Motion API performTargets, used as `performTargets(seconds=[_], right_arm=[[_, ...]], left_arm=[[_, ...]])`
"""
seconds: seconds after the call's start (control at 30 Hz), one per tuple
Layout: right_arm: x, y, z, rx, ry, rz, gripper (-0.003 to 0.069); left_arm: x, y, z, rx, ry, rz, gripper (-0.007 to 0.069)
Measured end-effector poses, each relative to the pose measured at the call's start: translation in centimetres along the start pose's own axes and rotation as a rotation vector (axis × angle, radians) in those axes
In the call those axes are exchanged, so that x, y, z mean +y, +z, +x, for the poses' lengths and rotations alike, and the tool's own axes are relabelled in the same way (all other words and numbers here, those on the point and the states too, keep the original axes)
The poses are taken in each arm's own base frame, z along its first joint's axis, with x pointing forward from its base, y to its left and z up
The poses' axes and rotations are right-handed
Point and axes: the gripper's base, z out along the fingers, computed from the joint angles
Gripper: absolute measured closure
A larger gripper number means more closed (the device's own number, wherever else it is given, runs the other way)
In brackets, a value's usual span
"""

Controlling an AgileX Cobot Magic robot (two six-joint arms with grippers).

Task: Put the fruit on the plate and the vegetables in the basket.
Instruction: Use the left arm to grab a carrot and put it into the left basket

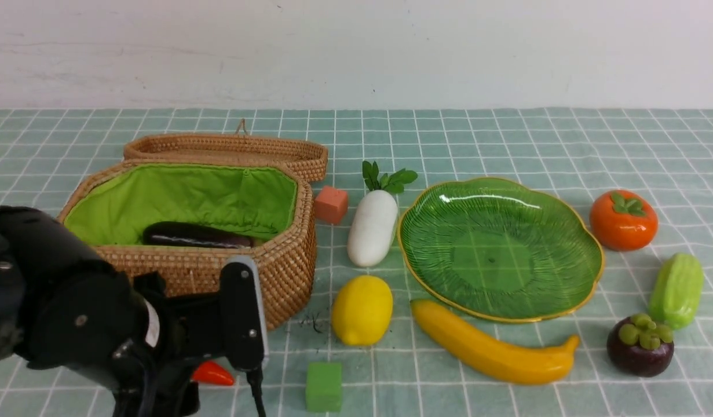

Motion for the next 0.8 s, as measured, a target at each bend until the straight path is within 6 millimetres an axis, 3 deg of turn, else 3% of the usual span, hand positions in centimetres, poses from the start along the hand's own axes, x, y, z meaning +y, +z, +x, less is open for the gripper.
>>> performTargets(seconds=[0.07, 0.2, 0.37, 0.8], right_arm=[[0.0, 0.0, 0.0, 0.0, -0.001, 0.0, 0.0577], [0.0, 0.0, 0.0, 0.0, -0.001, 0.0, 0.0574], [0.0, 0.0, 0.0, 0.0, -0.001, 0.0, 0.0574], [0.0, 0.0, 0.0, -0.001, 0.001, -0.002, 0.0566]], left_arm=[[0.4, 1.2, -0.2, 0.018, 0.052, -0.024, 0.0235], [0.9, 3.3, -0.3, 0.067, 0.161, -0.052, 0.0175], [1.3, 5.1, -0.5, 0.096, 0.267, -0.075, 0.0174], [1.1, 7.2, -0.9, 0.096, 0.298, -0.049, 0.019]])
